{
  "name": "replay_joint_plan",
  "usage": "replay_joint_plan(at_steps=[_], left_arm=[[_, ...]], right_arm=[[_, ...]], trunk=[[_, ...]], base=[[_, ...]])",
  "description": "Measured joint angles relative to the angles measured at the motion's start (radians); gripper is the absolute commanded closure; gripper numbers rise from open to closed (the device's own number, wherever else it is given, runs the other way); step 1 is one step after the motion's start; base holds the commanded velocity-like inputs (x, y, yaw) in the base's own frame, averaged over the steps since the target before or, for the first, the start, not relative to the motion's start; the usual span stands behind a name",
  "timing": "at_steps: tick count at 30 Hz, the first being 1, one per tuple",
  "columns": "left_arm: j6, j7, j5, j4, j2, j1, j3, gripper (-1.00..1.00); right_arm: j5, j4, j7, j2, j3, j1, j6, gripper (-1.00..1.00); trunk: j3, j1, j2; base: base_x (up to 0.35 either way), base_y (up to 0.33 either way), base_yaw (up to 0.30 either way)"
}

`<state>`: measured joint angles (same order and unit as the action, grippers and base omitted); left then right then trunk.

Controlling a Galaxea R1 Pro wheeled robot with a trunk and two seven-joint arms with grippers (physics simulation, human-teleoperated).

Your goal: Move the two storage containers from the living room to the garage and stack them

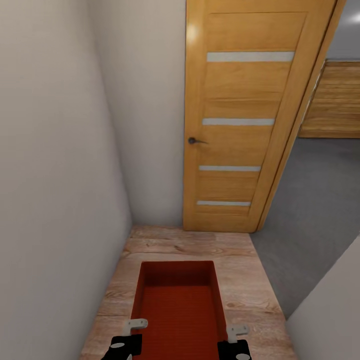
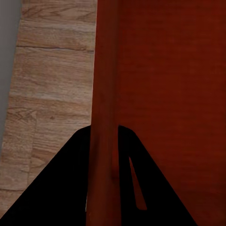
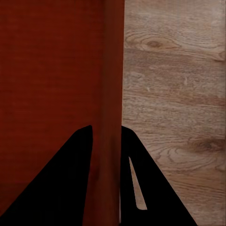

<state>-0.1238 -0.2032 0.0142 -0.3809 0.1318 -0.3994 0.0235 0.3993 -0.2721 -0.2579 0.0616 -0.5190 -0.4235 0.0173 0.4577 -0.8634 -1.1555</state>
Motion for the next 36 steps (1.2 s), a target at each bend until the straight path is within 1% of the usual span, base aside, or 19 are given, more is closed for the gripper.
replay_joint_plan(at_steps=[27, 31, 36], left_arm=[[0.0, 0.0, 0.0, 0.0, 0.0, 0.0, 0.0, 1.0], [0.0, 0.0, 0.0, 0.0, 0.0, 0.0, 0.0, 1.0], [0.002, -0.001, -0.003, 0.0, 0.0, 0.0, -0.001, 1.0]], right_arm=[[0.0, 0.0, 0.0, 0.0, 0.0, 0.0, 0.0, 1.0], [-0.001, -0.001, 0.0, 0.0, 0.001, 0.0, 0.0, 1.0], [-0.005, -0.002, 0.0, 0.0, 0.003, 0.0, -0.001, 1.0]], trunk=[[0.0, 0.0, 0.0], [0.0, 0.0, 0.0], [0.0, -0.001, 0.0]], base=[[0.322, 0.0, 0.0], [0.288, 0.0, -0.153], [0.068, 0.0, -0.269]])
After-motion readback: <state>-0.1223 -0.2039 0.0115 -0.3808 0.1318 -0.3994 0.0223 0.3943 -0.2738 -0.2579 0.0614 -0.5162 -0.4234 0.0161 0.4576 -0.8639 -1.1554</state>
